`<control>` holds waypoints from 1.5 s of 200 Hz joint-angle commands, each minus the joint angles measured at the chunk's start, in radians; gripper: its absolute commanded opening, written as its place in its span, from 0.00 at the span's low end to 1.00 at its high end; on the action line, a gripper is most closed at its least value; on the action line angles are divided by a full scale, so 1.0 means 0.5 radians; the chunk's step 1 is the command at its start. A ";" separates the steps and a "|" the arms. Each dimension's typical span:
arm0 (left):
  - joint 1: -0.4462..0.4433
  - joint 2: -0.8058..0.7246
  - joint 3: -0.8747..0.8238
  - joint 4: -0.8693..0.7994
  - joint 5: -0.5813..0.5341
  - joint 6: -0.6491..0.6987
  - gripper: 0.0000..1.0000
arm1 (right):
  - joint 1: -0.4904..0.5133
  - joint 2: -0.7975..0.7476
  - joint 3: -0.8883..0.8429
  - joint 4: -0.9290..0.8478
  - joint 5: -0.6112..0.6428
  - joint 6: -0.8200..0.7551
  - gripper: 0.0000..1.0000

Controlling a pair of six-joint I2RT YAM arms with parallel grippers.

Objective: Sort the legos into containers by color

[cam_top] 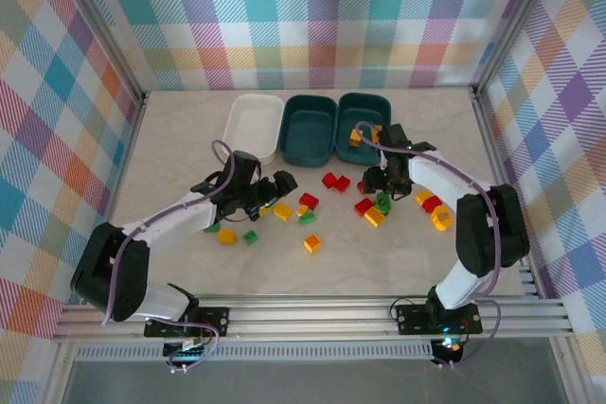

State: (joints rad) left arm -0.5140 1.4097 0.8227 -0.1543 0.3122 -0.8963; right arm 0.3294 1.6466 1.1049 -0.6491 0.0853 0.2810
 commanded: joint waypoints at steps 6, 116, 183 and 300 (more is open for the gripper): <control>-0.051 0.043 0.033 0.060 0.017 -0.009 1.00 | 0.013 0.004 -0.070 -0.033 -0.035 0.079 0.71; -0.053 -0.100 -0.054 -0.068 -0.098 0.010 1.00 | 0.011 0.111 -0.159 0.067 0.085 0.170 0.47; -0.036 -0.095 0.000 -0.160 -0.122 0.079 1.00 | 0.015 -0.091 -0.119 0.032 0.152 0.196 0.34; 0.539 -0.331 -0.151 -0.631 -0.139 0.034 1.00 | 0.320 0.815 1.335 0.204 -0.113 0.213 0.35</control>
State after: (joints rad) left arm -0.2695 1.2938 0.7792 -0.3737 0.2348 -0.8742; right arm 0.4927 1.9198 1.6325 -0.5556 0.0536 0.3851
